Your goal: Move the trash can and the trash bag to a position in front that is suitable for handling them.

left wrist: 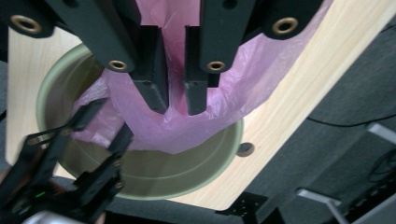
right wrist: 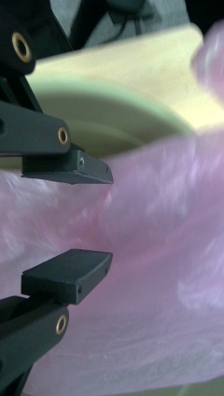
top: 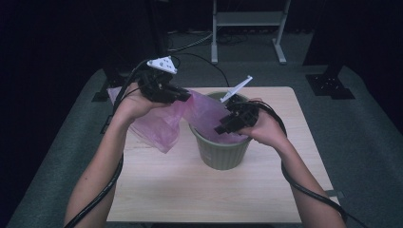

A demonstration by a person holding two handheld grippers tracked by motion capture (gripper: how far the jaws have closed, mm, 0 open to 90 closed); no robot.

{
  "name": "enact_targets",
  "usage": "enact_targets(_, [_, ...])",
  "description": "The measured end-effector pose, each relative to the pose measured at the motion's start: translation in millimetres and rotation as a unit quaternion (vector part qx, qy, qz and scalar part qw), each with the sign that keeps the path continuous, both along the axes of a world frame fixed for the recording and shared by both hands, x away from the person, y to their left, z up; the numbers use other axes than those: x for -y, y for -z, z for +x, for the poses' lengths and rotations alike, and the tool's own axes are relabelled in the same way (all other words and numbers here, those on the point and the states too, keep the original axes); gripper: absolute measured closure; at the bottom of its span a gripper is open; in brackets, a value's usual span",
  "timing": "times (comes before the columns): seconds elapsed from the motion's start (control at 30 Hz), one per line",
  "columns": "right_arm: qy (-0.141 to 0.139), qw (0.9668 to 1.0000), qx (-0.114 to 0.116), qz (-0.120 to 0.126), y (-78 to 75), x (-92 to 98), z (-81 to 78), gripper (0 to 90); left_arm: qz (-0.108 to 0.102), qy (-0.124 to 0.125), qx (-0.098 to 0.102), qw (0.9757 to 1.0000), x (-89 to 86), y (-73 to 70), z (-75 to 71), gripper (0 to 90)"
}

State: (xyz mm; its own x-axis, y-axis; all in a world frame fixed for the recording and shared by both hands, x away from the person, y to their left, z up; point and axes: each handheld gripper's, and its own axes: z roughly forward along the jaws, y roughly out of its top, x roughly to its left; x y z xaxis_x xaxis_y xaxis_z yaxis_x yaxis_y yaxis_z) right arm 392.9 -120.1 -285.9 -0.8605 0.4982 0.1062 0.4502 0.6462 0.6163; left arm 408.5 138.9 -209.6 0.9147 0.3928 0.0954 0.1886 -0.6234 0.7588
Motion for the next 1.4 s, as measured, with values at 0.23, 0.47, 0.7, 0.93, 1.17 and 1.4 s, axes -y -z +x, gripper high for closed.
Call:
enact_targets(0.23, [-0.034, 0.9985, -0.021, 0.036, 2.6, 9.7, -22.1, 57.7, -0.090, 0.025, -0.031, 0.9951, -6.0, 2.7, -0.9, 59.9])
enact_targets(0.47, [-0.015, 0.9950, -0.029, 0.094, 2.0, 20.1, -20.1, 55.7, -0.103, 0.030, -0.018, 0.9941, -7.4, -3.5, -9.1, 47.5])
enact_targets(0.7, [-0.074, 0.9857, -0.068, 0.135, 9.0, 18.1, -28.8, 50.0, -0.128, 0.032, -0.013, 0.9912, -19.7, -7.1, -17.9, 43.0])
enact_targets(0.93, [-0.088, 0.9891, -0.051, 0.106, 15.5, 4.3, -37.8, 57.9, -0.143, 0.024, -0.004, 0.9894, -38.8, -4.9, -29.6, 38.1])
enact_targets(1.17, [-0.055, 0.9941, -0.022, 0.091, 18.1, -3.8, -45.5, 75.6, -0.162, 0.014, 0.018, 0.9866, -69.9, -1.4, -52.5, 34.8])
enact_targets(1.4, [-0.044, 0.9957, -0.011, 0.081, 15.9, -18.9, -61.7, 76.7, -0.163, 0.001, 0.032, 0.9861, -92.5, -0.1, -67.0, 32.7])
